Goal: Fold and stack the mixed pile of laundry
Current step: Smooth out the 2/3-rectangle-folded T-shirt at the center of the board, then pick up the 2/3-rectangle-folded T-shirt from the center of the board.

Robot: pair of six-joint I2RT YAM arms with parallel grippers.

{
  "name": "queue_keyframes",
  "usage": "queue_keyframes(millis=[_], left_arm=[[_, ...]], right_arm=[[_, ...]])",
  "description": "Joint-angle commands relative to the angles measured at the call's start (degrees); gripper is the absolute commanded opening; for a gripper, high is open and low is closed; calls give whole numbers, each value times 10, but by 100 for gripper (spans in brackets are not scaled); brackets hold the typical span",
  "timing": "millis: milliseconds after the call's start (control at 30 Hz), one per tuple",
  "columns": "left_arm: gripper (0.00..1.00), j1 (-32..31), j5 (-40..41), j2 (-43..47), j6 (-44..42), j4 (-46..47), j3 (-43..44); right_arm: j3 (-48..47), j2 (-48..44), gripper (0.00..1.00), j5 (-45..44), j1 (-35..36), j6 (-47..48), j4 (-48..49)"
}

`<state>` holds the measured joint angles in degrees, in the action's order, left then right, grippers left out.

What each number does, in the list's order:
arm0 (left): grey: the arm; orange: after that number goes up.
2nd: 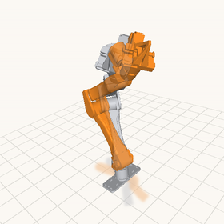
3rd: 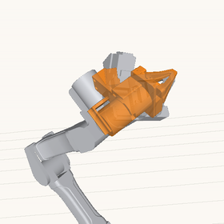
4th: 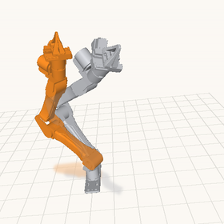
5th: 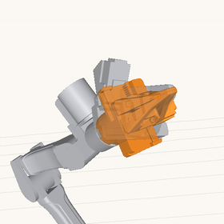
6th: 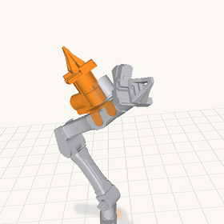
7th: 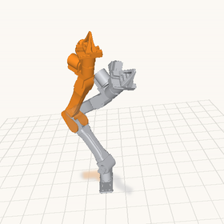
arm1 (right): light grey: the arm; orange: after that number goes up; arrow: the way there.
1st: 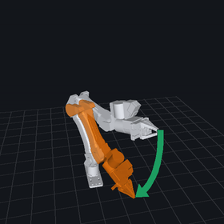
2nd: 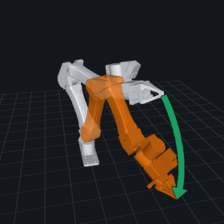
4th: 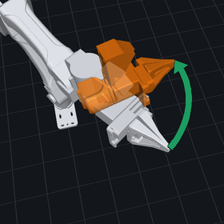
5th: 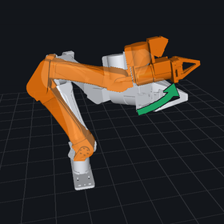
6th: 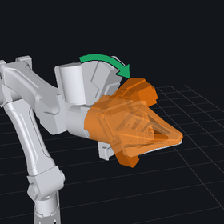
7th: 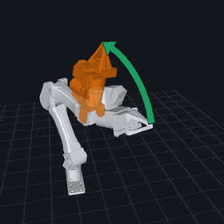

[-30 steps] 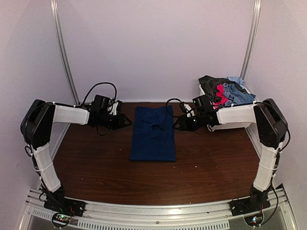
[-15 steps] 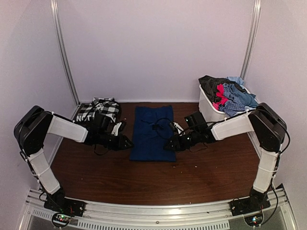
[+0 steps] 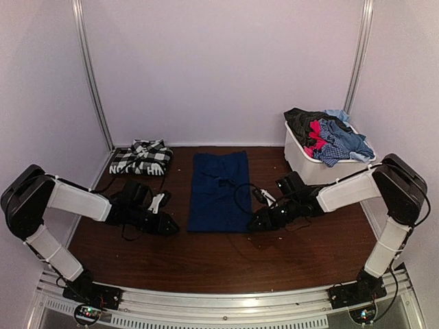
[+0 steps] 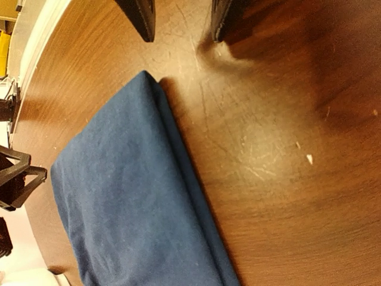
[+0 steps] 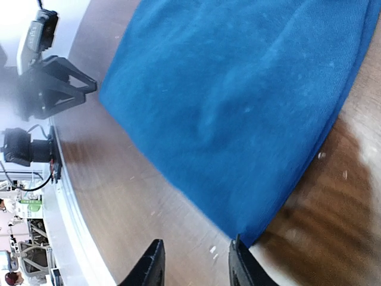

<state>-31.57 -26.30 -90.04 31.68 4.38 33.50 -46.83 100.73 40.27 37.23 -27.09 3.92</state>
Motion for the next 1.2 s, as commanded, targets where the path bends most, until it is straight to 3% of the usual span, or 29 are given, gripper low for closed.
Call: queue_keyframes(millis=[0,167,400,633,767,833,1000,1167], left_arm=[[36,-7,-3,50,9,4,-26],[40,-21,-21,30,36,58,-31],[38,-30,-42,-59,58,108,0],[28,-33,-43,-86,73,139,-4],[9,-33,-36,-86,77,139,-3],[0,-34,-42,-80,79,141,-6],[0,-44,-43,-17,76,111,-35],[0,-66,-33,119,85,33,-83]], right_arm=[[24,-78,38,-17,-3,-10,-46],[47,-61,41,-24,-2,-28,-32],[37,22,40,-4,-1,-54,37],[23,40,27,-14,0,-54,38],[20,37,10,-21,0,-51,30],[22,28,0,-19,0,-51,30],[49,-21,0,-18,21,-34,20],[114,-113,0,-34,57,-76,21]])
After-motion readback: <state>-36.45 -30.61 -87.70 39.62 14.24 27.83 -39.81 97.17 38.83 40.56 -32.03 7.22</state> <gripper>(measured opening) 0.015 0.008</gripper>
